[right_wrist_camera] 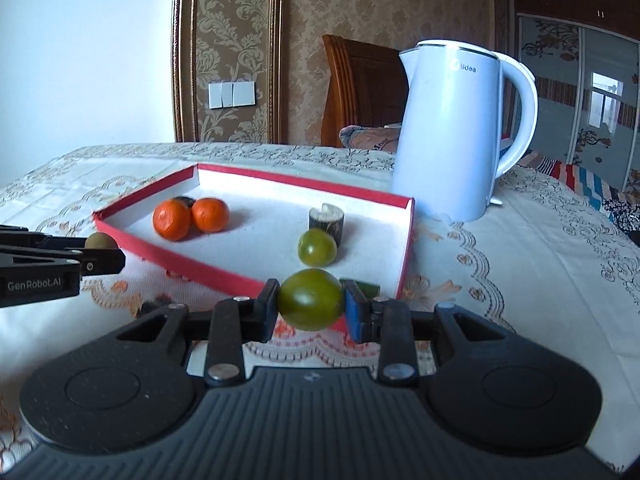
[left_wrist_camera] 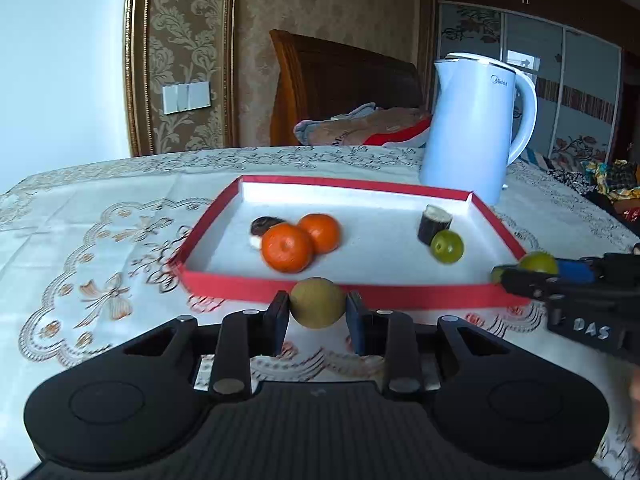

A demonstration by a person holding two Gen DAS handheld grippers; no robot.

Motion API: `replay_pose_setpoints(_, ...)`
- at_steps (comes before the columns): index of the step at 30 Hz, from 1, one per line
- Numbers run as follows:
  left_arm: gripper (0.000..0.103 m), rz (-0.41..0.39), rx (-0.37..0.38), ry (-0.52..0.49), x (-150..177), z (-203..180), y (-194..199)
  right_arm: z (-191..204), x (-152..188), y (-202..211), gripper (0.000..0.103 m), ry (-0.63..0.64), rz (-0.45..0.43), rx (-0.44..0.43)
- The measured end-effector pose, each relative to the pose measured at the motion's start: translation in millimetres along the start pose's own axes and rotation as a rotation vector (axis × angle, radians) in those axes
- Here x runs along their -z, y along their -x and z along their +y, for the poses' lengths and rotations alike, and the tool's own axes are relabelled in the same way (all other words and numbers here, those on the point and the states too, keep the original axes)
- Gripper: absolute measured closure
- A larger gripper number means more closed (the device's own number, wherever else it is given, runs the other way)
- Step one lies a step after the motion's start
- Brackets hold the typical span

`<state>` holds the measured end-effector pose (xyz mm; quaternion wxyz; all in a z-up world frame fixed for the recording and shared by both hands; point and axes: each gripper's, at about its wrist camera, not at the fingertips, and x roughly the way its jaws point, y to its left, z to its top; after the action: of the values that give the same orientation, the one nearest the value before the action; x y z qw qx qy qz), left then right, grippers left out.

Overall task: Organize fruits
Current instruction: 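Close the left tool on the brown potato while the right tool grasps the green fruit, then carry the potato with the left tool while the right tool carries the green fruit into the tray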

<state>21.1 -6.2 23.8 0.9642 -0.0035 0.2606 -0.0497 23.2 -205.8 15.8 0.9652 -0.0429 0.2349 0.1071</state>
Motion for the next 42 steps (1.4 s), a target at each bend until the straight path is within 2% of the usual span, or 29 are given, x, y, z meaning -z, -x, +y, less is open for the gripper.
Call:
replay_pose_setpoints(8,0.073,0.003,-0.027,-0.02,-19,-21,-32,0,-14,-41,0.072,-0.022,0.048,0.037)
replay_pose_setpoints(14,0.073,0.062,-0.035,-0.02,-20,-24,-58,3,-15,-57,0.072,-0.011,0.076,0.048)
replay_pose_setpoints(17,0.073,0.062,-0.049,-0.034,-19,-26,-64,4,-17,-64,0.072,-0.003,0.082,0.062)
replay_pose_setpoints(27,0.073,0.063,-0.082,-0.012,-22,-20,-84,3,-20,-83,0.071,-0.008,0.07,0.105)
replay_pose_setpoints(32,0.073,0.067,-0.087,0.005,-26,-17,-92,7,-17,-77,0.071,0.003,0.064,0.076)
replay_pose_setpoints(35,0.073,0.061,-0.094,0.004,-27,-13,-93,9,-17,-78,0.071,0.017,0.064,0.094)
replay_pose_setpoints(39,0.073,0.068,-0.143,0.006,-28,-7,-100,1,-21,-88,0.071,-0.004,0.071,0.13)
replay_pose_setpoints(42,0.073,0.079,-0.16,0.025,-27,0,-106,0,-24,-96,0.071,-0.005,0.08,0.122)
